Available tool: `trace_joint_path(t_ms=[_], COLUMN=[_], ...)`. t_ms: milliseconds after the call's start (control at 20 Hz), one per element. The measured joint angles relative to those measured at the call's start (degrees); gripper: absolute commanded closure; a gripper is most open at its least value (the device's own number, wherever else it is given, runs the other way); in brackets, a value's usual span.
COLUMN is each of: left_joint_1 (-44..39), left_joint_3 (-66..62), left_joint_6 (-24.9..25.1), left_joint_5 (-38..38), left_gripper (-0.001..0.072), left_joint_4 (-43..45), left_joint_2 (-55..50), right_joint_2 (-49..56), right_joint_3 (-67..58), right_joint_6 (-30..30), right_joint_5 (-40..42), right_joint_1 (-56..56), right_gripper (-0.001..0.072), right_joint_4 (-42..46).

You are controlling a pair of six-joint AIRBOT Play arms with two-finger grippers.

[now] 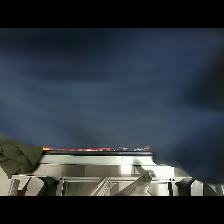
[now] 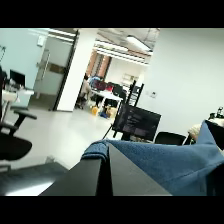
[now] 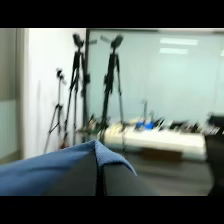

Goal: Fold the shirts.

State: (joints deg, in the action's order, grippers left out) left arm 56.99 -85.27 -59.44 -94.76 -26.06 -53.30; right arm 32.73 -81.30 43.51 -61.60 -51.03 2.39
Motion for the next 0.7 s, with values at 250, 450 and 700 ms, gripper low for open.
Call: trace_joint_path(t_ms=[250, 450, 700], left_joint_1=[-17.9, -27.9, -32.6], left_joint_3=[9.6, 14.5, 8.8], left_joint_6=[2.1, 6.9, 13.2], left_joint_5=[4.8, 13.1, 18.9], left_gripper=[0.0679, 0.0679, 0.0698], left_joint_4=[19.4, 30.0, 35.4], left_joint_2=[-8.8, -21.5, -43.1], right_joint_2=[15.0, 29.3, 53.0], right_joint_3=[5.9, 16.0, 19.6], right_joint_6=[2.6, 2.5, -3.7], right_joint_5=[-9.2, -5.2, 3.2], right_joint_1=[9.6, 20.7, 28.7], right_gripper=[0.0698, 0.0699, 0.0699], right_joint_4=[3.8, 11.7, 9.2])
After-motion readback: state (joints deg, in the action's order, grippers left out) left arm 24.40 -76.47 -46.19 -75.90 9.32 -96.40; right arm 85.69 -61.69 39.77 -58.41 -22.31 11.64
